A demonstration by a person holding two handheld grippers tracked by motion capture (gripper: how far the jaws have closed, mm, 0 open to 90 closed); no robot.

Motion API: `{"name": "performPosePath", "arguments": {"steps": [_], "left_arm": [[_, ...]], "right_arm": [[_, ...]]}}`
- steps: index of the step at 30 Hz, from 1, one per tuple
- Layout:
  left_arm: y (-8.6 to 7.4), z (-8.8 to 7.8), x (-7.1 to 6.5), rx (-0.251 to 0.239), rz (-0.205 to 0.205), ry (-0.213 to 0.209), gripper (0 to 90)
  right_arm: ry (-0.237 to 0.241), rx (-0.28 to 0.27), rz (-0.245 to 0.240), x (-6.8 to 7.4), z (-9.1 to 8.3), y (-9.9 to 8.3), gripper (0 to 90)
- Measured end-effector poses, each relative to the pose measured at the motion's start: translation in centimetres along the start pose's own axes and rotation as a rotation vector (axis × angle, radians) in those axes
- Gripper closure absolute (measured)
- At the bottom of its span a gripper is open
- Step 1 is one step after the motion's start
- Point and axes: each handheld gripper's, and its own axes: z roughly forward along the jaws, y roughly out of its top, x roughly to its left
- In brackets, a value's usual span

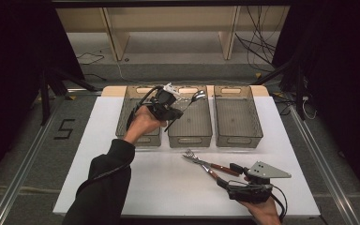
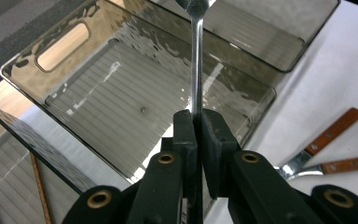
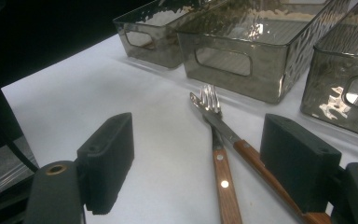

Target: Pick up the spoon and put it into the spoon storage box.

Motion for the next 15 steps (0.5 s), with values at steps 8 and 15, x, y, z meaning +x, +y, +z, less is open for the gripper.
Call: {"name": "performPosePath", "arguments": {"steps": [8, 15], "left_arm": [[0.8, 1.5, 0.4, -0.017, -0.038, 0.004, 84.4], [0.7, 3.0, 0.8, -0.012, -0.062, 0.020, 84.4]], "right_arm": [[0.001, -0.003, -0.001, 0.0, 0.0, 0.0, 26.7], [0.003, -0.004, 0.000, -0.1, -0.1, 0.0, 26.7]]}}
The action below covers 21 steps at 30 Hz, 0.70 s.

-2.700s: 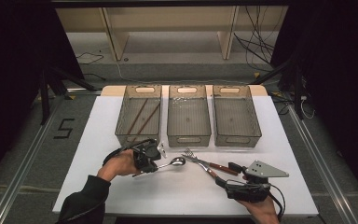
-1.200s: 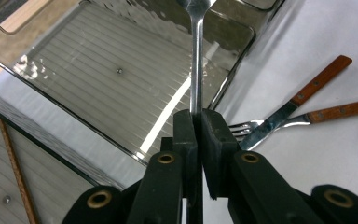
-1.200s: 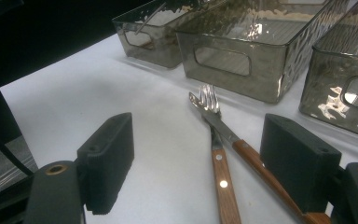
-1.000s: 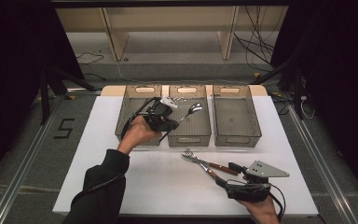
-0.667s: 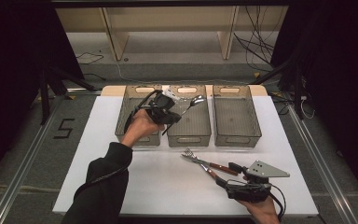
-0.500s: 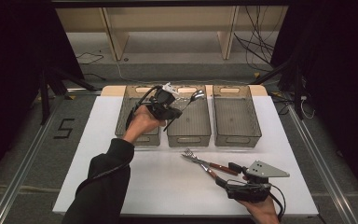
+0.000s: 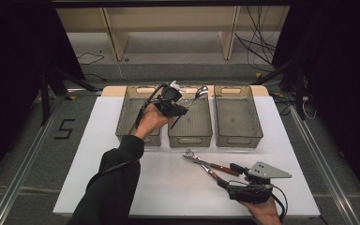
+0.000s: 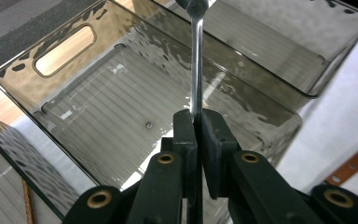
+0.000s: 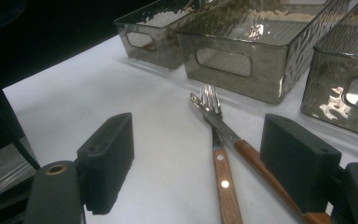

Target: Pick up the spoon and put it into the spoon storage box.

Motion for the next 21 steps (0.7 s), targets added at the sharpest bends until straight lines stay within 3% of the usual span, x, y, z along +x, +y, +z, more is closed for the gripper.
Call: {"name": "performPosePath", "arguments": {"steps": [10, 21], "left_arm": [[-0.4, 1.3, 0.7, -0.016, -0.041, 0.029, 84.4], [-0.5, 2.1, 0.8, -0.008, -0.052, 0.034, 84.3]], "right_arm": [[0.002, -0.001, -0.002, 0.0, -0.1, 0.0, 26.6], [0.003, 0.001, 0.000, 0.1, 0.0, 0.0, 26.6]]}}
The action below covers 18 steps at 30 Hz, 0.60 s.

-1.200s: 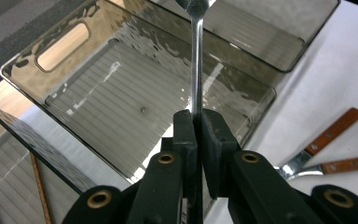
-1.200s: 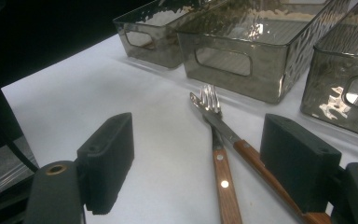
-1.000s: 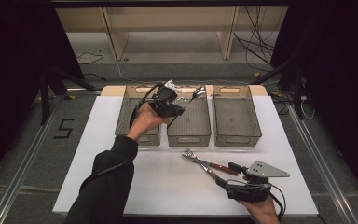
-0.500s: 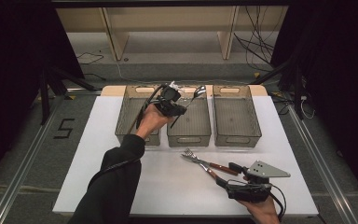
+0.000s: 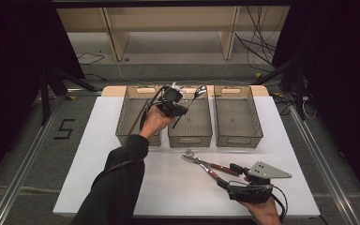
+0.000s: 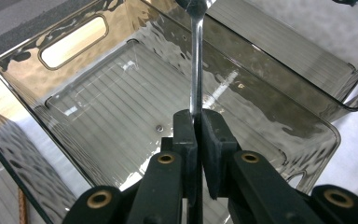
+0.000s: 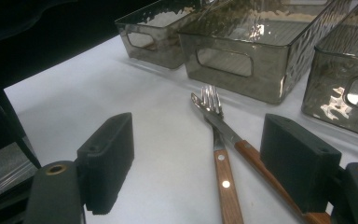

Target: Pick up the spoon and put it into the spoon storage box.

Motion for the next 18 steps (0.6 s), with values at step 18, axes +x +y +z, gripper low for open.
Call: {"name": "performPosePath", "arguments": {"steps": [18], "left_arm": [[-0.8, 1.2, 0.0, 0.023, -0.022, 0.003, 84.4]], "right_arm": [[0.001, -0.003, 0.001, 0.0, 0.0, 0.0, 26.6]]}}
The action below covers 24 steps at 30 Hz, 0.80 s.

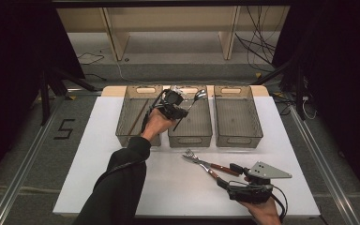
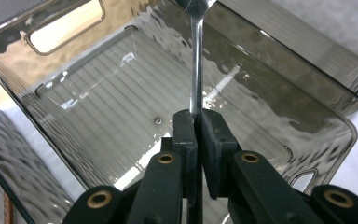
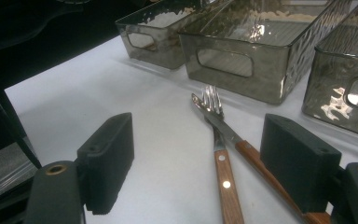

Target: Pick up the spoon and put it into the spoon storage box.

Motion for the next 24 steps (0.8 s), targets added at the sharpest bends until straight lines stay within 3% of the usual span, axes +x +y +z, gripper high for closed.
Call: {"name": "performPosePath", "arguments": {"steps": [8, 13, 20, 22, 24], "left_arm": [[-0.4, 0.6, -0.1, 0.047, -0.015, 0.005, 84.3], [-0.9, 1.2, -0.4, 0.073, -0.002, 0.010, 84.2], [-1.2, 1.7, -0.3, 0.102, -0.030, 0.009, 83.6], [-1.2, 1.7, -0.2, 0.099, -0.045, 0.009, 82.0], [-1.1, 1.4, -0.1, 0.089, -0.068, 0.002, 71.6]], "right_arm": [[0.001, 0.001, 0.002, 0.0, 0.0, 0.0, 26.6], [0.000, 0.002, 0.003, 0.0, 0.0, 0.0, 26.6], [0.001, 0.002, 0.003, 0.0, 0.1, 0.0, 26.7], [0.002, 0.002, 0.004, 0.0, 0.0, 0.0, 26.6], [0.002, 0.002, 0.005, 0.0, 0.0, 0.0, 26.6]]}}
